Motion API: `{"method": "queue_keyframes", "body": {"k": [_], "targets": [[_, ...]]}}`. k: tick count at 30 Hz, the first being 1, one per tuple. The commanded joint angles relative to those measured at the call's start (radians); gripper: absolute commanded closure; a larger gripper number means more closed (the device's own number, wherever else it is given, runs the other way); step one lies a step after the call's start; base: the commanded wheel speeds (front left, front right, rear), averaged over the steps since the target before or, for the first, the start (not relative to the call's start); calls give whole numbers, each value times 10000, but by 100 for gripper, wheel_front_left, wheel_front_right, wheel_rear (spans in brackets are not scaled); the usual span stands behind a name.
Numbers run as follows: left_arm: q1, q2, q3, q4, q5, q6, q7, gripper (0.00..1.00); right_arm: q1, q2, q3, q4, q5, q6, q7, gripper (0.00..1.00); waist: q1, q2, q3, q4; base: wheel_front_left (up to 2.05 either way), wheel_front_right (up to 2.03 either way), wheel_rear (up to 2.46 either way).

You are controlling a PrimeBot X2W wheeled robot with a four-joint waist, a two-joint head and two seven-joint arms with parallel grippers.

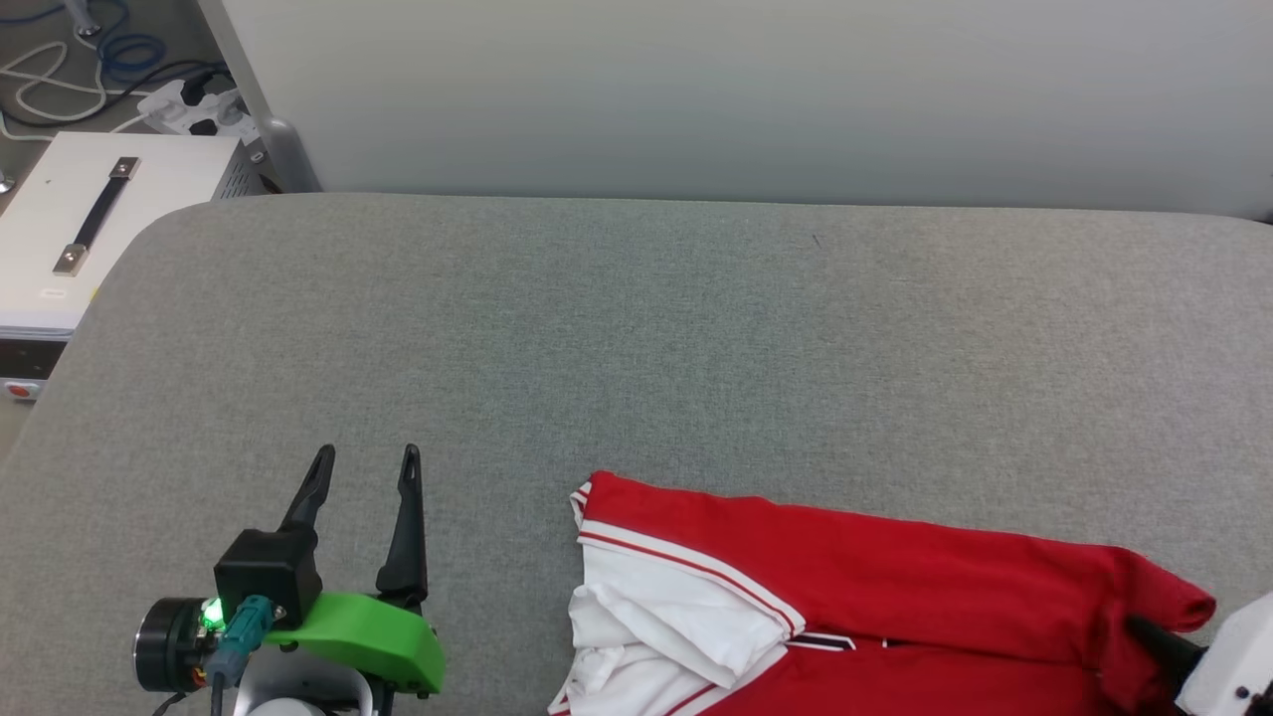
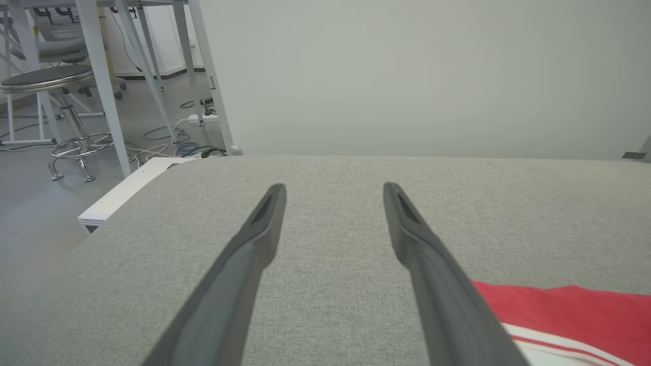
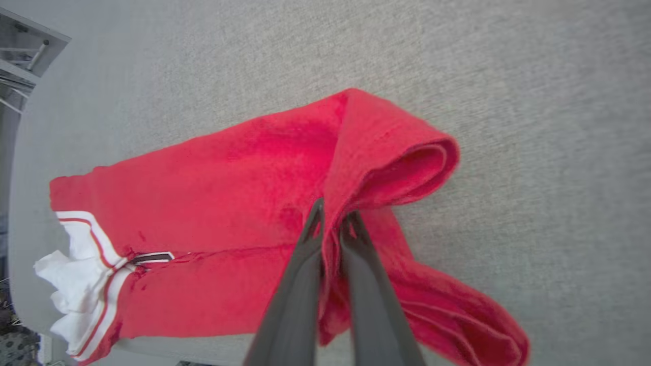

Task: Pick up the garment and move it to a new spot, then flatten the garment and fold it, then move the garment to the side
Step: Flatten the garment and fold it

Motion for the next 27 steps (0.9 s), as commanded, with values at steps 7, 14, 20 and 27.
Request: {"method": "queue_keyframes", "body": {"k": [7,14,20,27], "targets": [[-8,-21,-17,9,-75,26,76,0,-188,1155,639,-674,2751,-7,1044,100,0,0,21,153,0,0,0],[-333,-31,-34,-99,-2,16,122,0,-449,1771,1440,-912,4500,-7,1232,100,0,0,261,472,0,0,0],[-631,-167,-1,-127,9,36,77,0,-902,1946,2819,-765,5318,-7,692,100,0,0,679,815,0,0,0],[-1051,-347,46,-17,52,-65,-81,0,-1428,1979,4511,-469,6027,-7,-221,100,0,0,1304,1289,0,0,0]]}}
